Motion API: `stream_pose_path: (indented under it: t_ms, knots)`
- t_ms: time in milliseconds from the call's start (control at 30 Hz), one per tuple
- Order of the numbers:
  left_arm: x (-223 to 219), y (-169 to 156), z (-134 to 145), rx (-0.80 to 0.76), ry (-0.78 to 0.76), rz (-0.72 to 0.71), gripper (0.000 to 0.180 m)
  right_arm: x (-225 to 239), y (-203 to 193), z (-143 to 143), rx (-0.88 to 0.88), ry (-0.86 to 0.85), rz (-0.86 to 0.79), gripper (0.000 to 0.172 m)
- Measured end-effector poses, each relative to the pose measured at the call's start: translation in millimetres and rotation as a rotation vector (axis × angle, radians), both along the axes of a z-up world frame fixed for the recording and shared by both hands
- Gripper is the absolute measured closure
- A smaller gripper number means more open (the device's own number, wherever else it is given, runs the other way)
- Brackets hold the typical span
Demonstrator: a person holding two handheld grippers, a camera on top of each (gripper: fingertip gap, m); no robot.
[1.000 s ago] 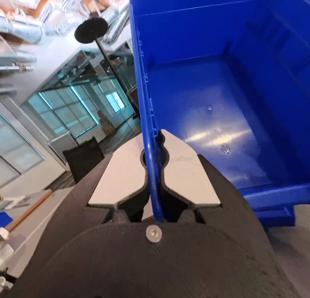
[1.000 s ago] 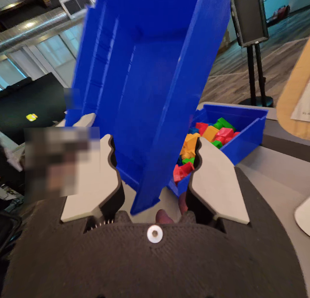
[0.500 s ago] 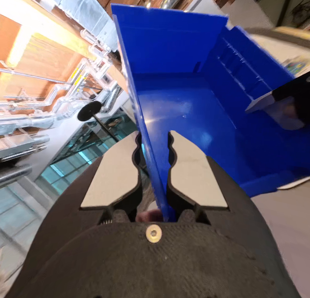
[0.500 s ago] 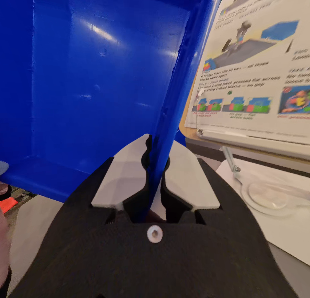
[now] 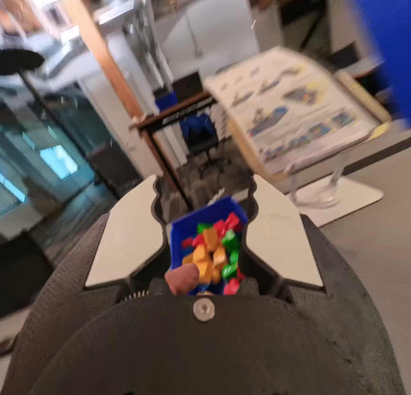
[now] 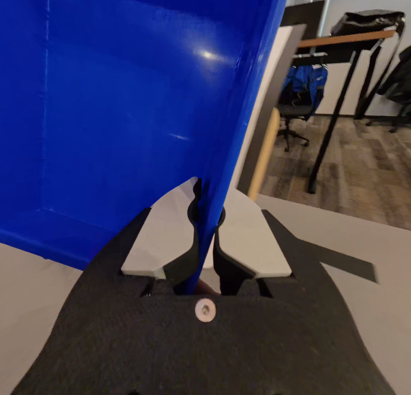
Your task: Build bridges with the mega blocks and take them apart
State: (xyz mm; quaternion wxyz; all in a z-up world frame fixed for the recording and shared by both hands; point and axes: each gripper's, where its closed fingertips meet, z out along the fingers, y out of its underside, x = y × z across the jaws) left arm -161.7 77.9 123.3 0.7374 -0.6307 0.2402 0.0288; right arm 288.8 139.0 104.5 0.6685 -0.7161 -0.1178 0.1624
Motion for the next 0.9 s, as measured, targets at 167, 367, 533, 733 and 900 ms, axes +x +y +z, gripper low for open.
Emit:
stream_pose_path:
  t_ms: [167, 367, 533, 733, 900]
  knots:
    - [-99.1, 66.9, -115.4, -0.332, -0.111, 0.138, 0.102, 105.2, -31.8, -37.5, -0.136, -0.133, -0.152, 0.163]
    - [-143.6, 93.2, -203.6, -0.572, -0.221, 0.178, 0.097, 186.0, -61.6, -113.5, -0.361, -0.159, -0.225, 0.163]
    - [-145.5, 101.9, -248.2, -0.743, -0.237, 0.134, 0.115, 209.6, -64.8, -173.3, -0.543, -0.154, -0.195, 0.163]
    - [-130.5, 108.5, -260.4, -0.809, -0.333, 0.021, 0.168, 220.2, -49.5, -228.9, -0.743, -0.146, -0.155, 0.163]
    - [-136.9, 115.7, -264.6, -0.781, -0.258, 0.145, 0.177, 228.4, -28.9, -251.5, -0.873, -0.167, -0.137, 0.163]
